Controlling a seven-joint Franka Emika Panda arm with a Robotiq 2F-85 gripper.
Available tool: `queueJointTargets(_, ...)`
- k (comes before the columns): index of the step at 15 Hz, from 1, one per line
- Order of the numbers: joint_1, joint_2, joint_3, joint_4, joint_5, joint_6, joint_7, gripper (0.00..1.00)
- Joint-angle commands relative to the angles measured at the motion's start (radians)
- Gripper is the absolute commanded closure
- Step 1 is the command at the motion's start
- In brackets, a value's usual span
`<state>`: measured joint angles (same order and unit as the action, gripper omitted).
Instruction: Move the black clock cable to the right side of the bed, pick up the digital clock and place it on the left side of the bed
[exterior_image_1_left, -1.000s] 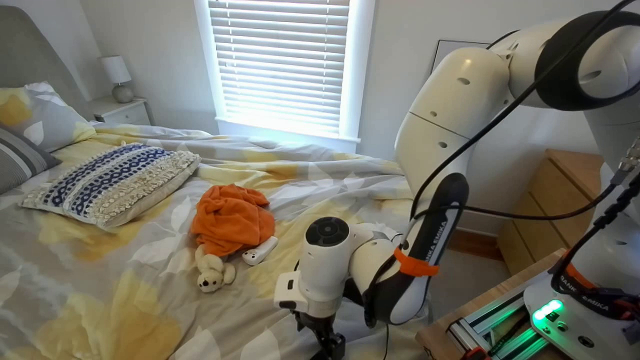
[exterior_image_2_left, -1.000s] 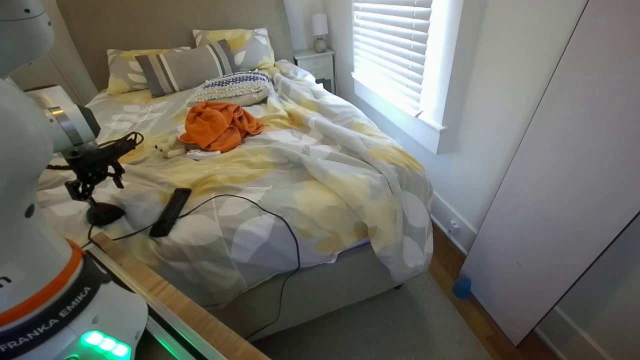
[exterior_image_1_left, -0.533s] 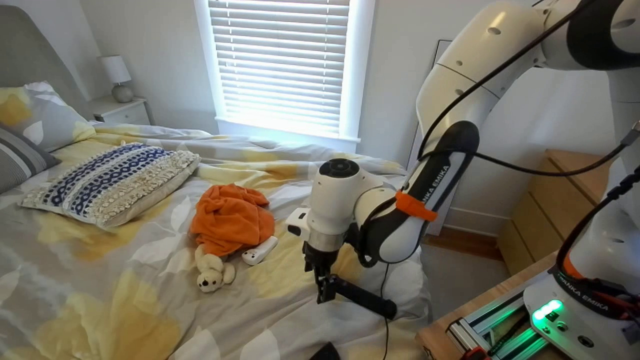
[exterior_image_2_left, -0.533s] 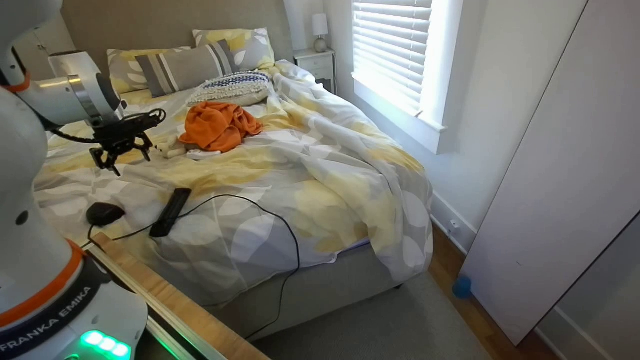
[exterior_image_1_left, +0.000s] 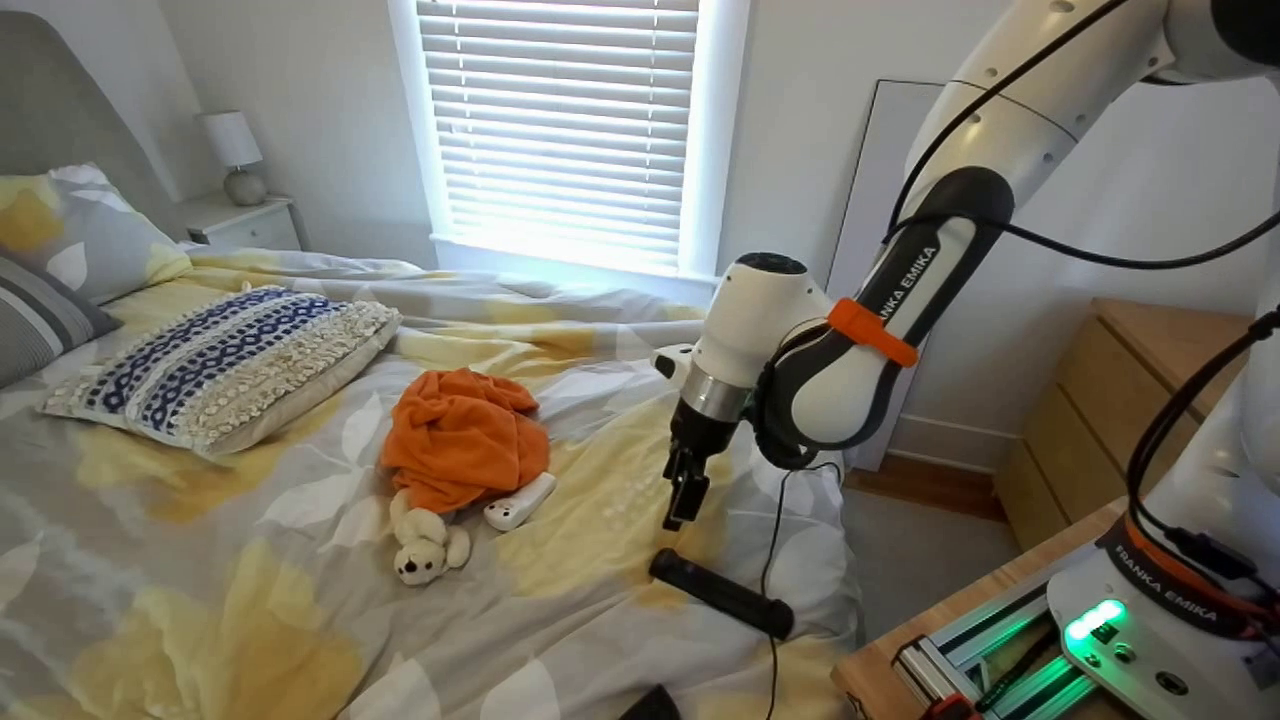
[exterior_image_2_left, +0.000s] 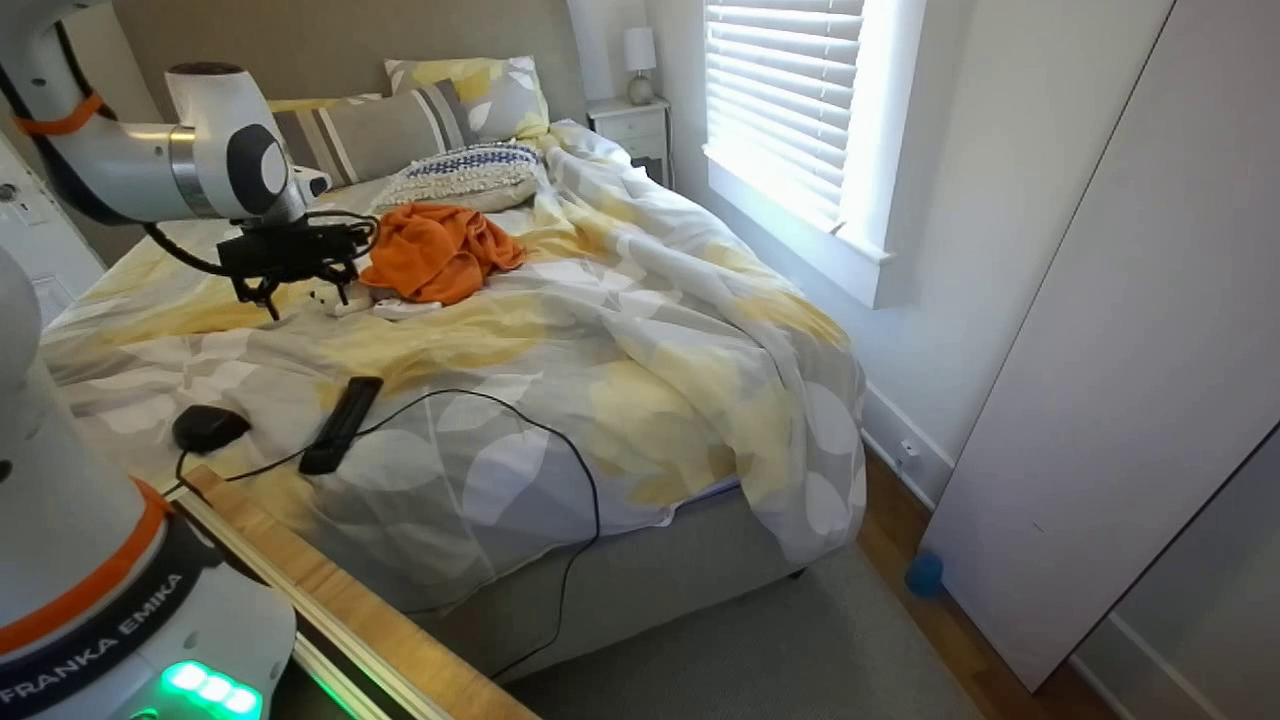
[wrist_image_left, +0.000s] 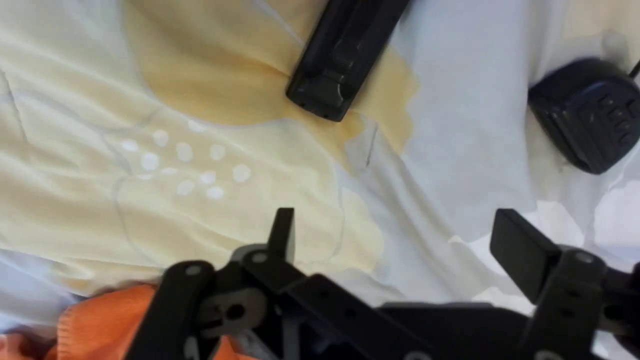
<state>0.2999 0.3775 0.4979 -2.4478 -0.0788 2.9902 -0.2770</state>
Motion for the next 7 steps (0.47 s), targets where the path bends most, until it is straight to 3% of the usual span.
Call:
queueJointTargets(1, -0.174, -0.045, 0.172, -0.108, 0.155, 0.147, 0.004, 0.00)
queueJointTargets(2, -0.265, -0.008, 0.266, -0.116, 0.193, 0.202, -0.019, 0.00)
queueJointTargets(3, -0.147, -0.022, 0.142, -0.072, 0.124, 0.131, -0.001, 0.00)
queueJointTargets(5, -0.232, -0.017, 0.225, -0.101, 0.154, 0.176, -0.002, 0.00)
queueJointTargets(7, -0.253, -0.016, 0.243, -0.105, 0.159, 0.181, -0.002, 0.00)
